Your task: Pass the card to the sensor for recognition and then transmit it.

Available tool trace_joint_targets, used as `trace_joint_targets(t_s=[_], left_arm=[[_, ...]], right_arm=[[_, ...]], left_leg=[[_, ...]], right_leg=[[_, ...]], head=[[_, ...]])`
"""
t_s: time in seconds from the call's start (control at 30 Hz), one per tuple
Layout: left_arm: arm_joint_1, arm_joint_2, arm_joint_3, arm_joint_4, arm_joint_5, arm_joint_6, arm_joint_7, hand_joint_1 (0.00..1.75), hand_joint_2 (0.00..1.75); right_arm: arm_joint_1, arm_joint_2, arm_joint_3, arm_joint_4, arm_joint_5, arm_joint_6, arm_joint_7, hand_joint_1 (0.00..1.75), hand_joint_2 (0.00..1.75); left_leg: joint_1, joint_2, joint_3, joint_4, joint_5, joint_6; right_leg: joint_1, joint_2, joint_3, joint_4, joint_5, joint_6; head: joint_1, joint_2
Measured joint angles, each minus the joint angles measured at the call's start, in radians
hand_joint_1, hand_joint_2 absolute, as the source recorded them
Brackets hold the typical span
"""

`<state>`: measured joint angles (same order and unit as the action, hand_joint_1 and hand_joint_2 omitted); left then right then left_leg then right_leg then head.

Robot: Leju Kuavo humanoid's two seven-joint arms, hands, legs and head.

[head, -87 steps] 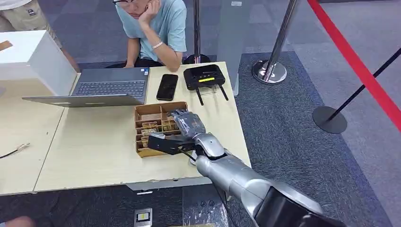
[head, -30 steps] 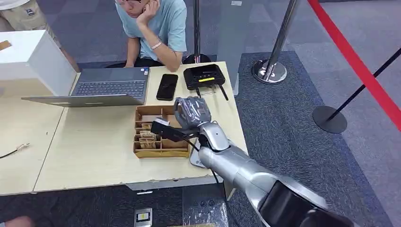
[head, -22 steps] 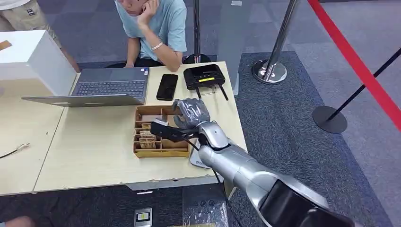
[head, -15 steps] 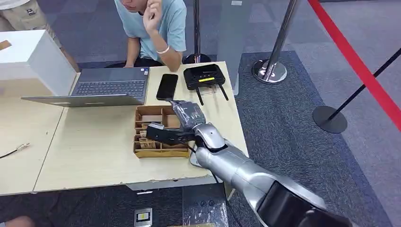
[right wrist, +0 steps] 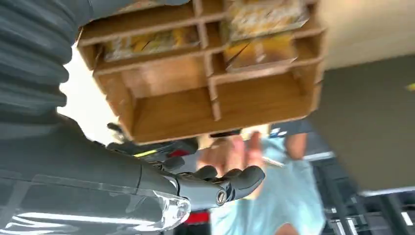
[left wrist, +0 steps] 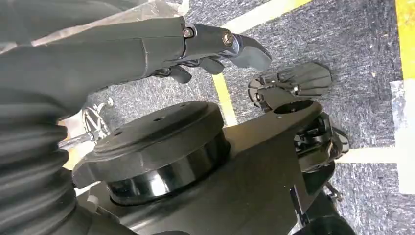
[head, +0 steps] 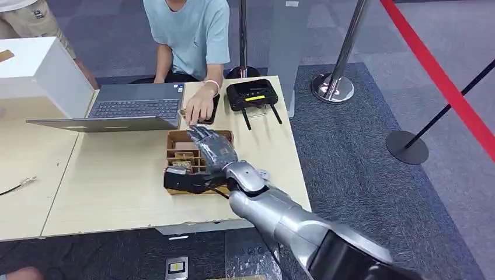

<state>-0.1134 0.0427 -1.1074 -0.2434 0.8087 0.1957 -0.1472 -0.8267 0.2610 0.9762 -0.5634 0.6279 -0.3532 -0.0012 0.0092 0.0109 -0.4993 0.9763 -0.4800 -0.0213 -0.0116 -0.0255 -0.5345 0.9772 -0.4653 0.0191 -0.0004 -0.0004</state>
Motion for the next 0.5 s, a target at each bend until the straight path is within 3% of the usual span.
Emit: trace_joint_targets(t_s=[0.5], left_arm=[[0.000, -0.003, 0.000, 0.000, 0.000, 0.000, 0.000, 0.00, 1.75]], right_arm=[[0.019, 0.036, 0.026, 0.000, -0.010, 0.015, -0.019, 0.07, 1.75]], left_leg=[[0.000, 0.000, 0.000, 0.000, 0.000, 0.000]], right_leg=[[0.000, 0.000, 0.000, 0.000, 0.000, 0.000]], head=[[0.000, 0.000]])
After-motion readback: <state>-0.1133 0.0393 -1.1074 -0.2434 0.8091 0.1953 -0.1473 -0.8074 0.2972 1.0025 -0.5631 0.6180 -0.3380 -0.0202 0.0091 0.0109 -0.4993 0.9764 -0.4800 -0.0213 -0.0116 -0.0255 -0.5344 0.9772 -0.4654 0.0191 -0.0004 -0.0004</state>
